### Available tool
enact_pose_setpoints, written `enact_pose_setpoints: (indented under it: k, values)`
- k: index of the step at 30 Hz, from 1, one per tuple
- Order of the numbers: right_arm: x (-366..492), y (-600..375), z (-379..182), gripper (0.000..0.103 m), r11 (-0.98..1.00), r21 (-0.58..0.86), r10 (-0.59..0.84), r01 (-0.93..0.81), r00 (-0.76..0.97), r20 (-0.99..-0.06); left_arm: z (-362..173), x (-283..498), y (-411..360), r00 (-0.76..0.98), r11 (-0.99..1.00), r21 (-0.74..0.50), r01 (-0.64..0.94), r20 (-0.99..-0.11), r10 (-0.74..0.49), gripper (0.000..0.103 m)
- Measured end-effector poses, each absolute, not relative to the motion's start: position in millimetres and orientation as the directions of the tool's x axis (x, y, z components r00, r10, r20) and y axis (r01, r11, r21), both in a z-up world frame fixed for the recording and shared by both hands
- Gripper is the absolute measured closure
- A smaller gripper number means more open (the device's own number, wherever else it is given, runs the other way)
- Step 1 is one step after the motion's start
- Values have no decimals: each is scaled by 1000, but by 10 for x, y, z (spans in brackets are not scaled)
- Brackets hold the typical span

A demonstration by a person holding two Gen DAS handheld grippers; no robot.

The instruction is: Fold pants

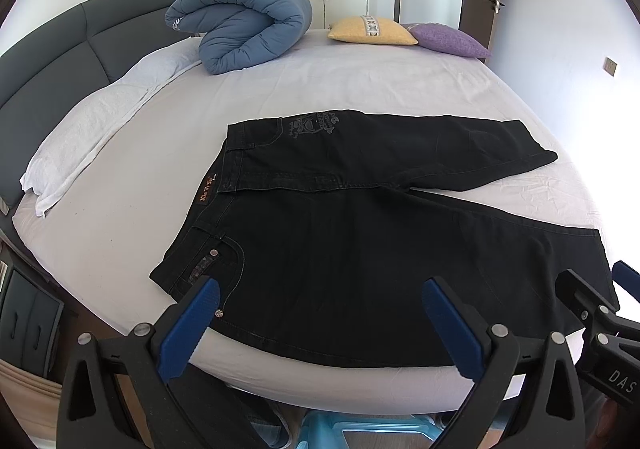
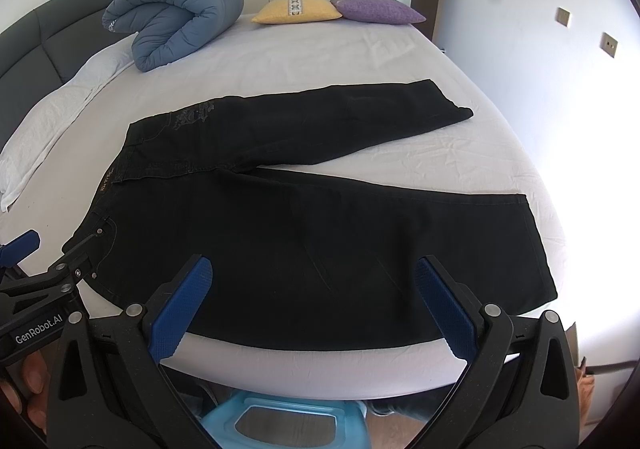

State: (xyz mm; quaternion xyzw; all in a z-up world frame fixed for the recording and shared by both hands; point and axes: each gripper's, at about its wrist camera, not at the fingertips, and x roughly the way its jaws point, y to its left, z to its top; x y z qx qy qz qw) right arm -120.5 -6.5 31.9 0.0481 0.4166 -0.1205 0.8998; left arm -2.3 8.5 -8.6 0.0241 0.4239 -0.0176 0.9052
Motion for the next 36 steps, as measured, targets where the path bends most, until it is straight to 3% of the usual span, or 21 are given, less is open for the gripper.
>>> enact_pose_setpoints:
  k: [36]
  values:
    - [-1231, -49, 257, 0, 966, -9, -172, 258, 619, -766, -90, -27, 93, 640, 998, 29, 53, -768, -12, 0]
